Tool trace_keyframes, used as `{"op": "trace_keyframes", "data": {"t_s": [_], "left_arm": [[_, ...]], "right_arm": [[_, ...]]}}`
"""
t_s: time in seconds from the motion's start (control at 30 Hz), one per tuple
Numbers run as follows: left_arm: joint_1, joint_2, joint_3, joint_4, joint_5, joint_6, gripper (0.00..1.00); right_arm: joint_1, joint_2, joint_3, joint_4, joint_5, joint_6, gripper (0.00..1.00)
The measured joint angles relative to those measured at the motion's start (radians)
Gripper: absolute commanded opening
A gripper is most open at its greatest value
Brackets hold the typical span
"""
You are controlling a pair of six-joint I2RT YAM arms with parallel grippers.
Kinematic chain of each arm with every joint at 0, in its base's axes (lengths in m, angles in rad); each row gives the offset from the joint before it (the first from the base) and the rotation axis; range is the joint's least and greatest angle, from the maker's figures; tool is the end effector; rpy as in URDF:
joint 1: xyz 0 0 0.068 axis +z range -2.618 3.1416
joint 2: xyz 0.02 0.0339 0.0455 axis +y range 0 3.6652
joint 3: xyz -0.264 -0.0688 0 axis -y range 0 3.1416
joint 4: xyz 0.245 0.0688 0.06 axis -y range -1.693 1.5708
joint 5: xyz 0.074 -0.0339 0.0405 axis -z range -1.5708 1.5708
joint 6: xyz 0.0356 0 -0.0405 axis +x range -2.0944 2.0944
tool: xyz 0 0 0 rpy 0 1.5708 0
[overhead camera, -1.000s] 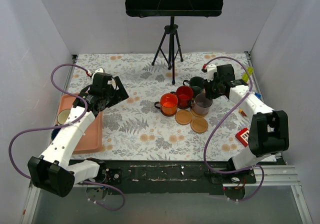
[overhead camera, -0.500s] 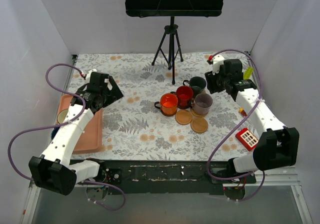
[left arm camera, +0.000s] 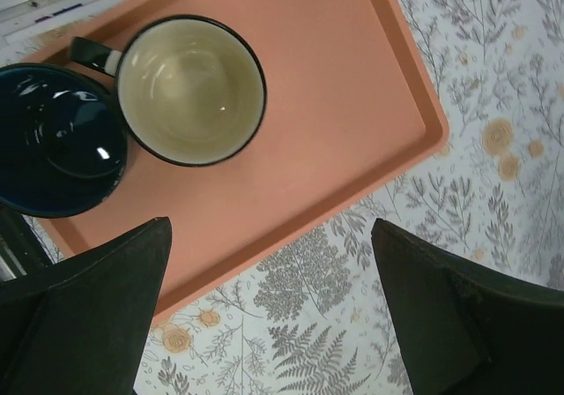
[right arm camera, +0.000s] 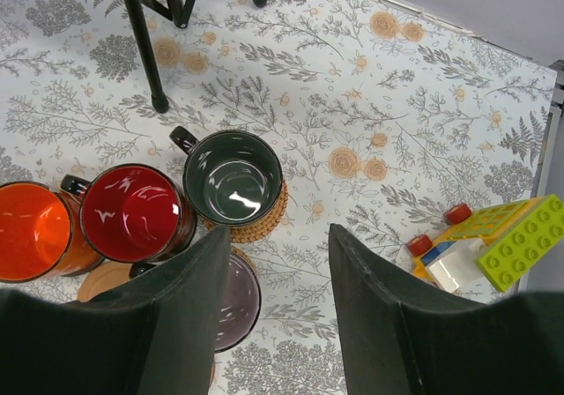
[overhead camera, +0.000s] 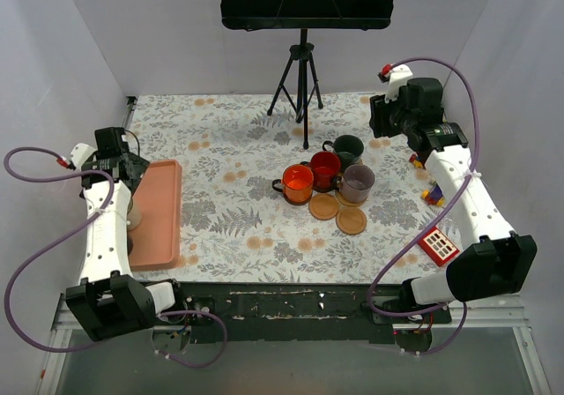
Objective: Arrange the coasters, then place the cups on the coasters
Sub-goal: Pick up the cup from the tray.
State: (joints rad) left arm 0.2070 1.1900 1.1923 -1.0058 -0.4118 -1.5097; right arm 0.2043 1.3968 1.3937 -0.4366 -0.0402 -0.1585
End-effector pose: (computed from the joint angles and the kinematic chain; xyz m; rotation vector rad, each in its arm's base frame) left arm 0.2163 0.0600 0.3292 -1.9514 1.4885 -0.0260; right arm 0.3117 0.0660 0.3861 -0.3880 1.9730 0.0696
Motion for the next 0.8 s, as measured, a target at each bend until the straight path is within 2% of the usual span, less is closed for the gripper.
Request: {"op": "trace_keyframes", "data": {"t_s": [0.2, 0.4, 0.67, 0.8], "left_arm": [[0.088, -0.010, -0.048, 0.047, -0.040, -0.018, 0.98], [0.109, 0.068, -0.050, 0.076, -0.128, 0.074, 0.98], [0.201, 0.137, -0.028, 0.132, -0.191, 0.175, 0.98], [0.249, 0.139, -0.039, 0.190, -0.192, 0.245, 0.89]], "right_arm": [[0.000, 0.000, 0.010, -0.029, -0.019, 0.062, 0.49], [0.000, -0.016, -0.051, -0.015, -0.071, 0.145, 0.47], [0.001, -0.101, -0.157, -0.013, -0.077, 0.174, 0.47], [0.001, -0.117, -0.172, -0.008, -0.080, 0.174, 0.47]]}}
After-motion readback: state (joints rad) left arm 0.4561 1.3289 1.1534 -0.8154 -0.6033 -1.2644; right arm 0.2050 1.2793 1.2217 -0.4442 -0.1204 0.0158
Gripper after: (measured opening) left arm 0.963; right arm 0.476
